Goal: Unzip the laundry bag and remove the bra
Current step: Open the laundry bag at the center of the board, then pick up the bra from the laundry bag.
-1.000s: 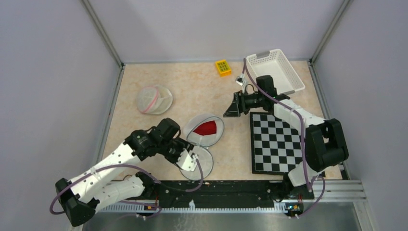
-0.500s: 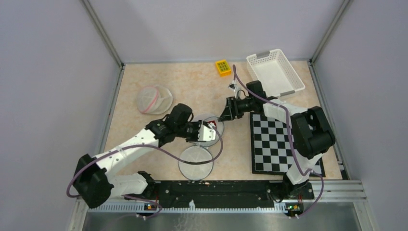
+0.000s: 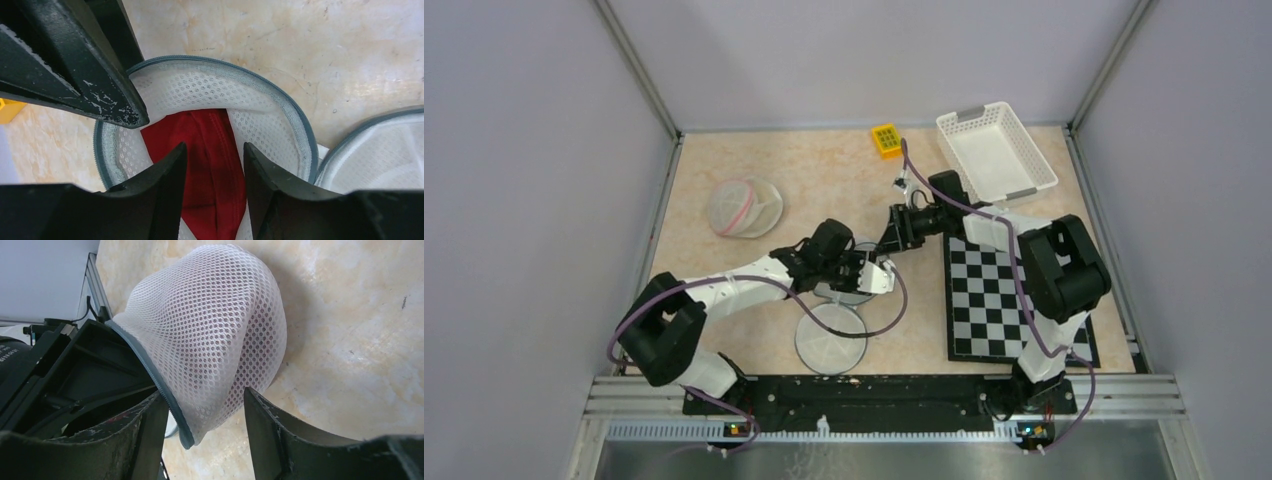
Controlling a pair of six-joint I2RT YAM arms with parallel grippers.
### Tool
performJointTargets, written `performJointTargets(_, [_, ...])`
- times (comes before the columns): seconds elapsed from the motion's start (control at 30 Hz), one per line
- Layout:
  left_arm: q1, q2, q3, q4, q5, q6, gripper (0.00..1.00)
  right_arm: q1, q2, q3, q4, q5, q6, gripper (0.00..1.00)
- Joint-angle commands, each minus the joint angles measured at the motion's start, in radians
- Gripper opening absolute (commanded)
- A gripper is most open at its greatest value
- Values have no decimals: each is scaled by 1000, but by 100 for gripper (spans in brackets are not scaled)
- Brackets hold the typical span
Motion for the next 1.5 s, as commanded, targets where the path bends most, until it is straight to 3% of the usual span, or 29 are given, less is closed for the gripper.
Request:
performJointTargets(0.0, [-13,40,-17,97,-54,38,53,19,24,46,36,5,-1,55])
performJointTargets(0.17, [-29,98,-28,135,-133,58,57,32,34,48,35,10,-3,48])
performJointTargets(0.27, [-33,125,-16,135,-191,36,51,33,34,43,28,22,-9,38])
performJointTargets(0.43, [-33,66,-21,126,-159,-7,28,35,29,39,9,47,-31,24])
performJointTargets(0.57, [-34,1,10,69,-103,-102,12,35,27,35,12,62,-36,1])
performJointTargets(0.7, [-33,-56,22,40,-75,-145,0,35,21,35,4,95,-40,0])
performJointTargets(0.9, [-33,-155,21,17,-45,-202,0,35,9,31,-21,136,-63,0])
performJointTargets(1.07, [-17,-277,20,-15,124,-234,0,35,10,29,-22,155,-66,0])
performJointTargets(1.23, [23,-374,28,25,252,-340,0,35,10,28,-21,155,-64,0])
performJointTargets(1.47, [86,-417,41,167,263,-534,0,43,-4,13,-19,147,-67,0])
